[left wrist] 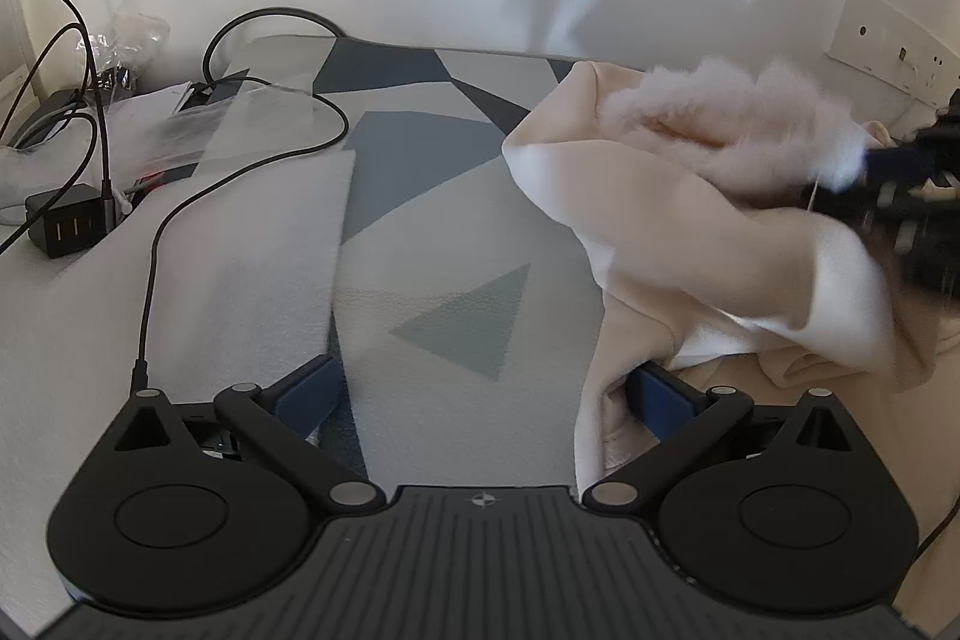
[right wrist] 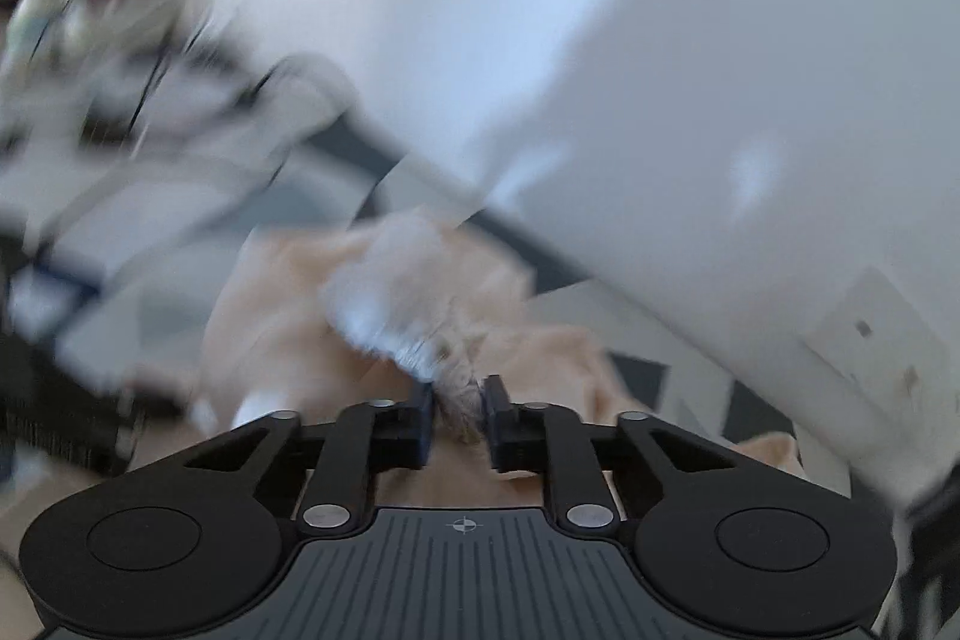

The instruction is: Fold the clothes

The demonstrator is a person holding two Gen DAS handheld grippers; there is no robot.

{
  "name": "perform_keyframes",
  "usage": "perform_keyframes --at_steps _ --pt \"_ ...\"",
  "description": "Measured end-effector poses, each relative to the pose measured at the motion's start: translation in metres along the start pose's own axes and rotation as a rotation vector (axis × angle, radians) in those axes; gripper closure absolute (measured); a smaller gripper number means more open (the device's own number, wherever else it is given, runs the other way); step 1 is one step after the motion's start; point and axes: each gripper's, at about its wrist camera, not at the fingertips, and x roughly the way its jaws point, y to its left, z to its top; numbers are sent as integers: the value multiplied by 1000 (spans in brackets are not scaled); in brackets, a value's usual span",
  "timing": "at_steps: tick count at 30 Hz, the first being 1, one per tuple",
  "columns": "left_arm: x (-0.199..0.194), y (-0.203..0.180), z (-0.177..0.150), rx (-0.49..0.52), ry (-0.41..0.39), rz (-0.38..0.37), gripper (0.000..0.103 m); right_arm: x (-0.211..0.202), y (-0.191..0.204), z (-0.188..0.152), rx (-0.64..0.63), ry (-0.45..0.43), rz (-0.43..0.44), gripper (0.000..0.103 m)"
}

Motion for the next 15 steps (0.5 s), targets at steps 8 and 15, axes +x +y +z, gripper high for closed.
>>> perform_keyframes --at_steps 8,15 --pt "2 4 4 21 17 -18 0 -67 -154 -31 553 -102 -298 92" --pt "3 5 6 29 33 -18 0 -84 -230 -142 933 88 -334 92"
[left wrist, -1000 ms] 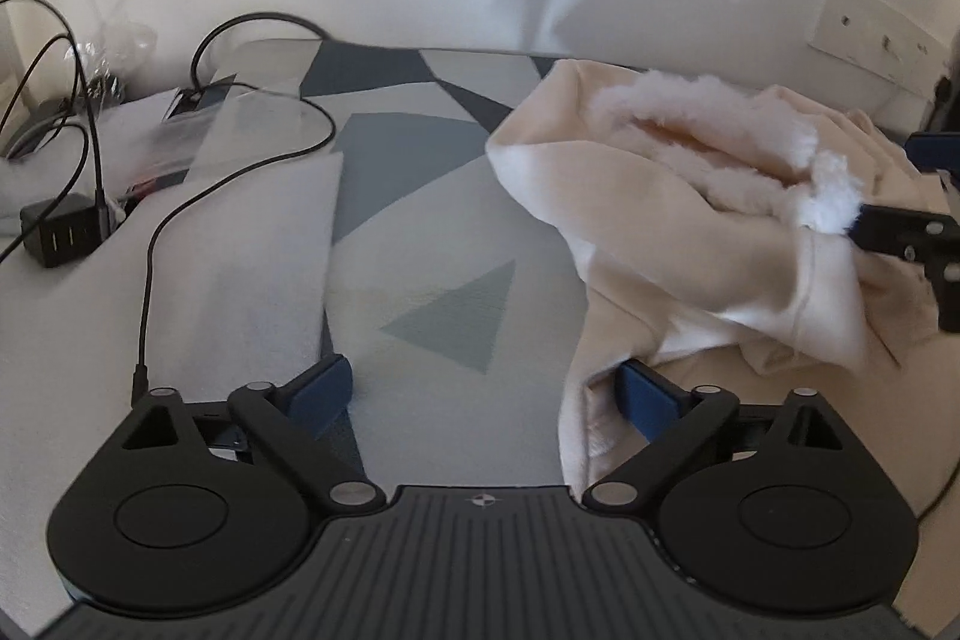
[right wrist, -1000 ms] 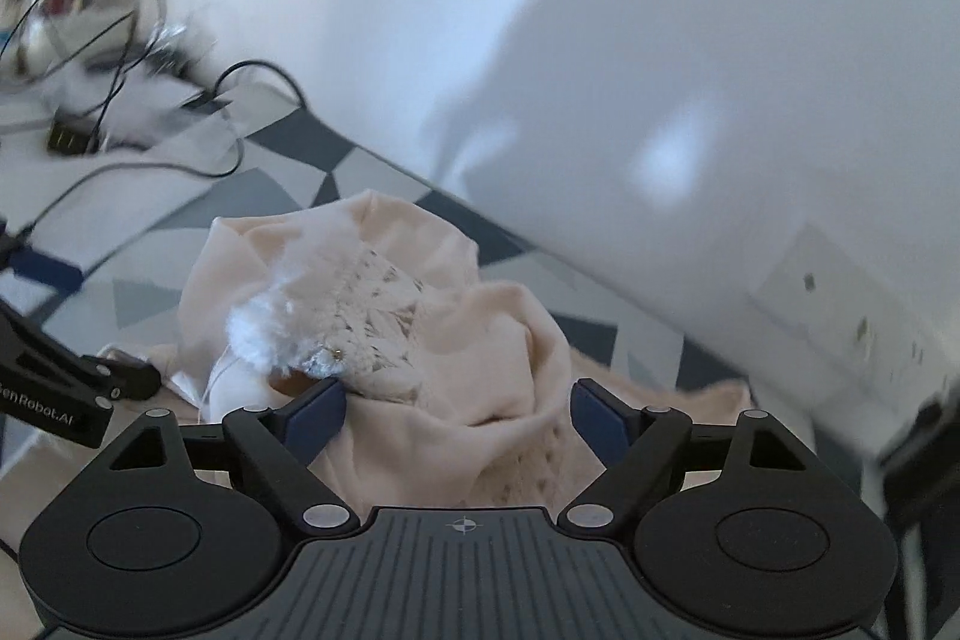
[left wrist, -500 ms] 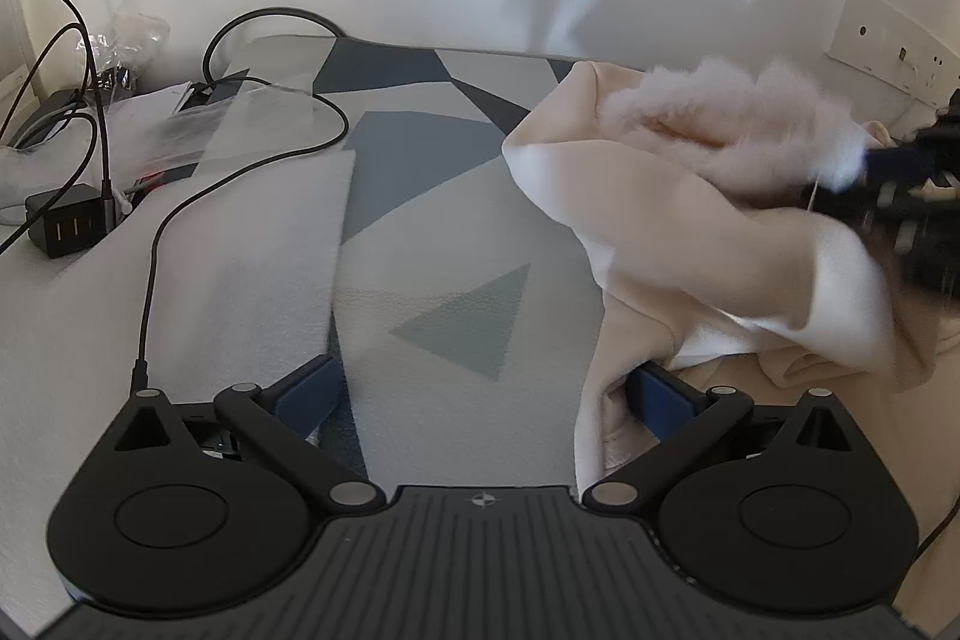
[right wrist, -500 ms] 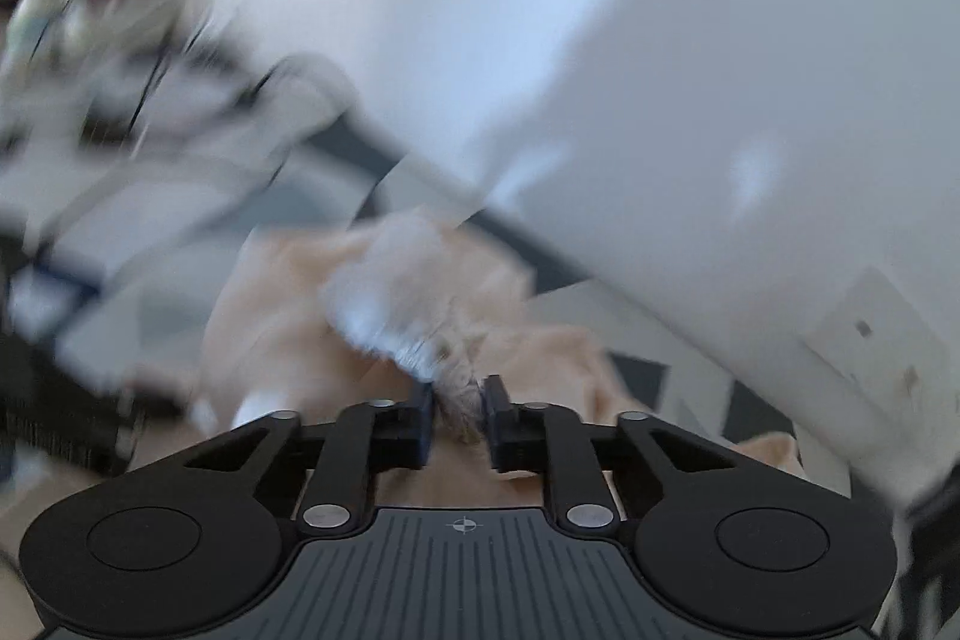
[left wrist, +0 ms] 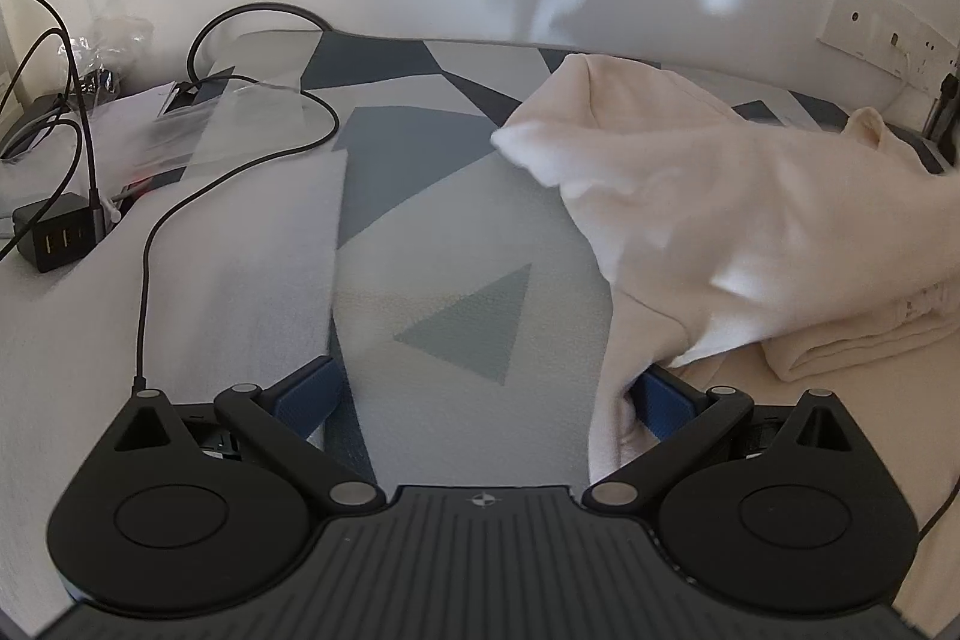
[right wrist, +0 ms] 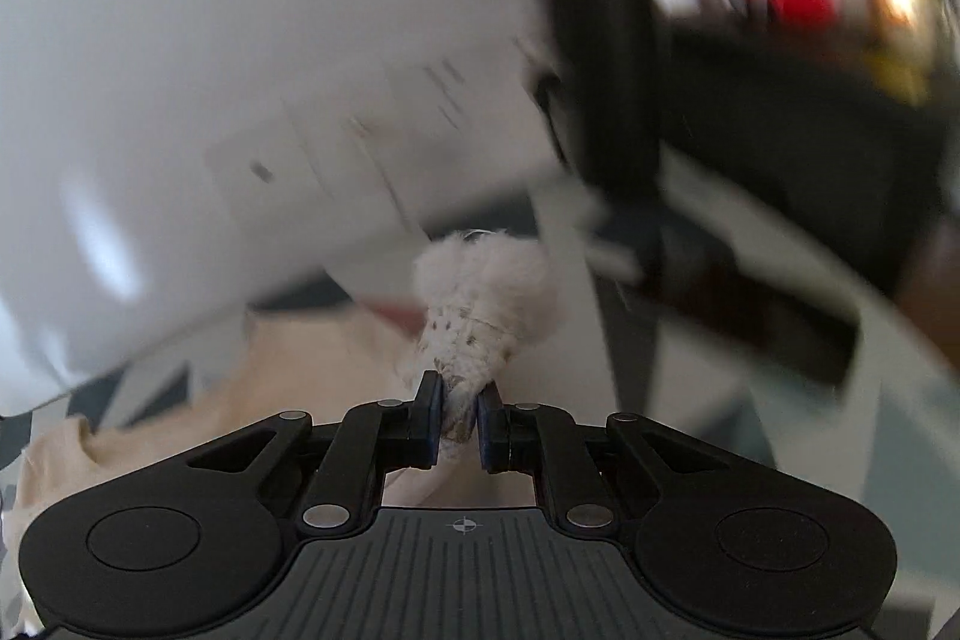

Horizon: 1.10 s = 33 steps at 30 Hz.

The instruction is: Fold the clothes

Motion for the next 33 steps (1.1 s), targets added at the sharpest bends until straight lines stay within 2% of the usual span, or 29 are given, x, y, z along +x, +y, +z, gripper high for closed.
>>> perform_keyframes --at_steps 3,6,7,11,14,15,16,17,18,19,20,21,25,27,30,32,33 --pt "-1 -4 3 13 8 17 0 5 -14 -20 -4 28 2 92" --pt "-7 -18 4 100 -12 78 1 5 -19 -29 -2 32 21 89" --pt "-10 -24 4 138 -24 97 2 5 -21 -30 -4 37 26 86" --pt "-22 -48 3 261 -84 109 6 16 -27 -23 16 62 38 63" --pt "-22 -64 1 353 -110 138 6 28 -33 -18 61 84 48 61" --pt "-20 -68 1 379 -110 150 12 31 -33 -17 70 91 52 62" --pt "-17 -71 1 398 -107 153 28 33 -33 -16 74 92 56 74" --pt "-15 -73 1 407 -101 140 41 29 -30 -14 60 68 61 91" --pt "-15 -73 3 407 -92 112 68 26 -27 -12 45 43 66 91" --pt "-15 -74 5 409 -90 98 85 21 -23 -9 32 6 73 91" --pt "-19 -78 5 419 -103 107 89 7 -19 -5 24 -91 93 91" --pt "-24 -81 5 435 -125 126 90 -6 -16 -2 14 -178 113 91" --pt "-35 -87 4 435 -192 149 91 -28 -6 5 -45 -345 161 91" --pt "-29 -86 1 422 -153 120 91 -9 -13 -2 -20 -248 125 91" --pt "-19 -79 -3 385 -65 30 88 19 -23 -11 16 -108 72 91" --pt "-21 -71 0 344 -49 -11 83 24 -27 -21 11 -84 57 91" --pt "-21 -66 4 314 -29 -34 75 26 -28 -26 0 -78 51 90"
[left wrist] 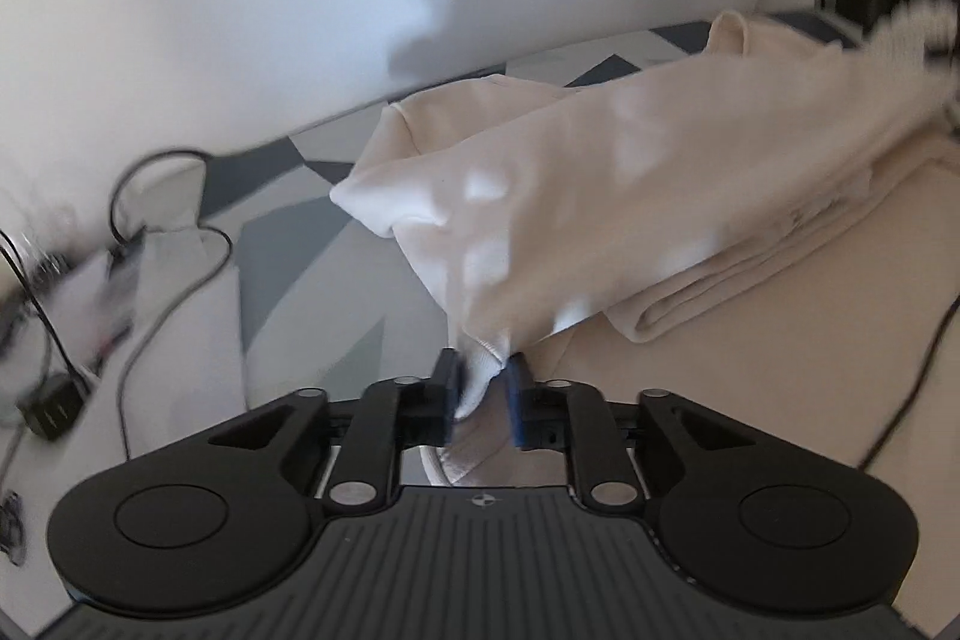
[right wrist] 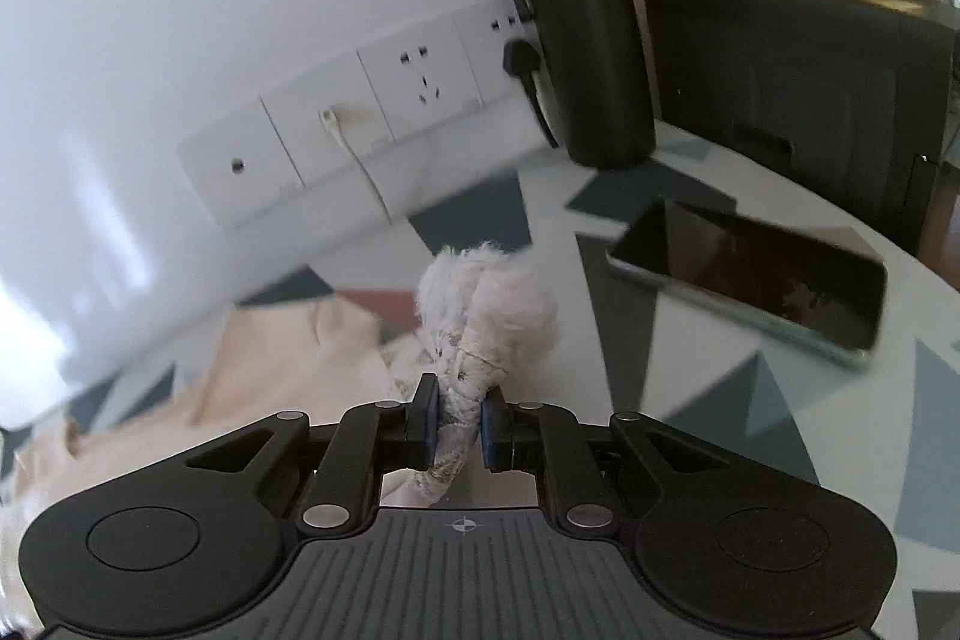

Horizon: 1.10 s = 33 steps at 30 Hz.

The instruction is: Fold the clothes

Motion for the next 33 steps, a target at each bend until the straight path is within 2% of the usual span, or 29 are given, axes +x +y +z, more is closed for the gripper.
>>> perform_keyframes --at_steps 1,3,4,6,8,11,15,17,18,20,22,23,24,26,29,31,33 --pt "-2 8 3 -40 13 -23 60 1 0 -3 -17 5 -5 90" --pt "-7 24 8 -129 7 -48 46 2 1 -6 -51 19 -20 89" --pt "-7 33 10 -180 4 -58 44 3 1 -6 -63 27 -26 87" --pt "-7 54 18 -303 5 -86 44 5 4 -5 -88 41 -51 81" --pt "0 75 25 -424 11 -101 43 6 8 -5 -109 59 -86 64" --pt "19 99 42 -548 22 -112 43 -8 15 -4 -122 101 -117 47" --pt "55 111 73 -559 50 -82 44 -31 16 -2 -108 70 -129 39" --pt "75 115 87 -561 110 -65 44 -42 16 1 -101 42 -127 39" --pt "85 117 91 -566 148 -55 47 -46 17 4 -99 25 -126 39" --pt "99 120 96 -579 216 -22 62 -49 17 11 -92 0 -112 38" --pt "106 123 100 -602 247 -14 75 -48 20 17 -87 -17 -96 38" --pt "107 123 102 -613 247 -15 84 -47 22 20 -86 -24 -89 37" --pt "107 123 104 -627 245 -18 98 -44 24 22 -90 -26 -86 37" --pt "105 122 109 -652 223 -23 100 -38 30 25 -97 -29 -74 37" --pt "97 119 121 -669 114 -18 100 -27 39 29 -107 -31 -52 37" --pt "104 114 126 -657 103 -16 100 -18 46 30 -134 -29 -48 38" --pt "113 108 126 -640 112 17 100 -9 53 31 -164 -35 -65 38"
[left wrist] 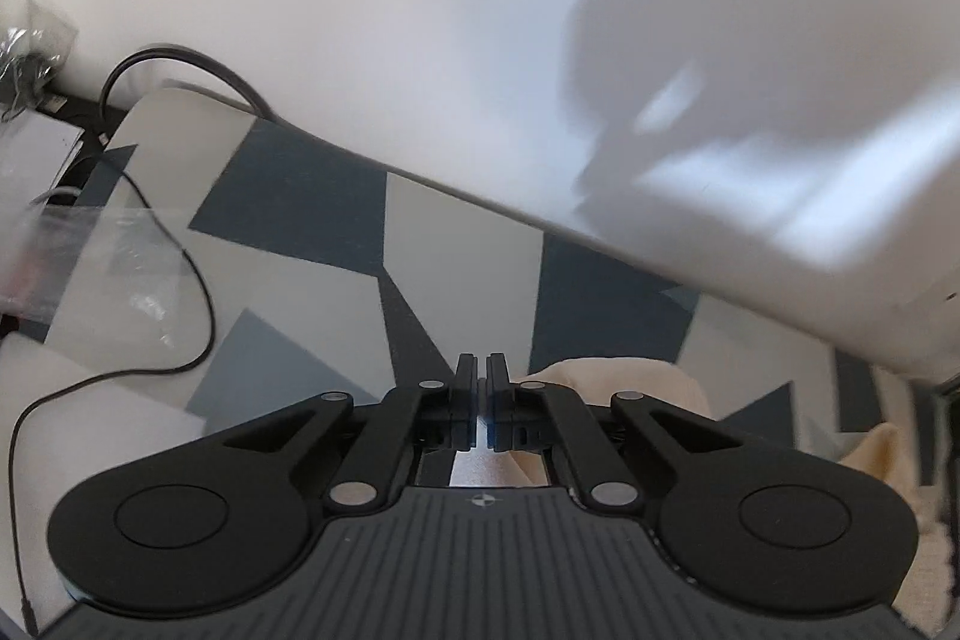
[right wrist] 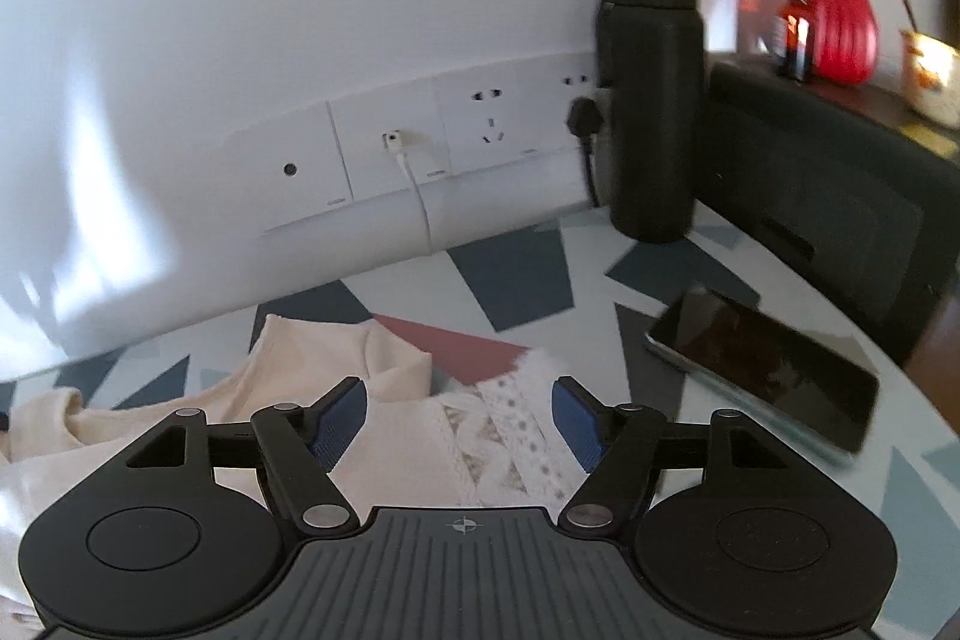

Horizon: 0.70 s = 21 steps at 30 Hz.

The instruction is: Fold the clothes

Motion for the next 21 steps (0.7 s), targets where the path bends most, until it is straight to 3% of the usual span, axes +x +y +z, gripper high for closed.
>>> perform_keyframes --at_steps 4,5,7,10,15,18,21 --pt "3 2 -4 7 -17 58 99 5 -3 1 -8 -18 -54 38" --pt "1 3 -5 17 -23 67 95 5 -8 0 3 -19 -68 38" --pt "-6 6 -7 39 -39 69 67 4 -21 -3 30 -16 -106 38" --pt "-28 10 -15 80 -90 38 42 4 -41 -12 75 -1 -164 37" --pt "-64 6 -44 150 -125 -41 38 5 -64 -28 132 42 -195 34" --pt "-81 -1 -73 218 -144 -92 34 9 -69 -35 153 53 -139 28" --pt "-94 -11 -104 306 -187 -84 32 15 -68 -40 157 80 -96 28"
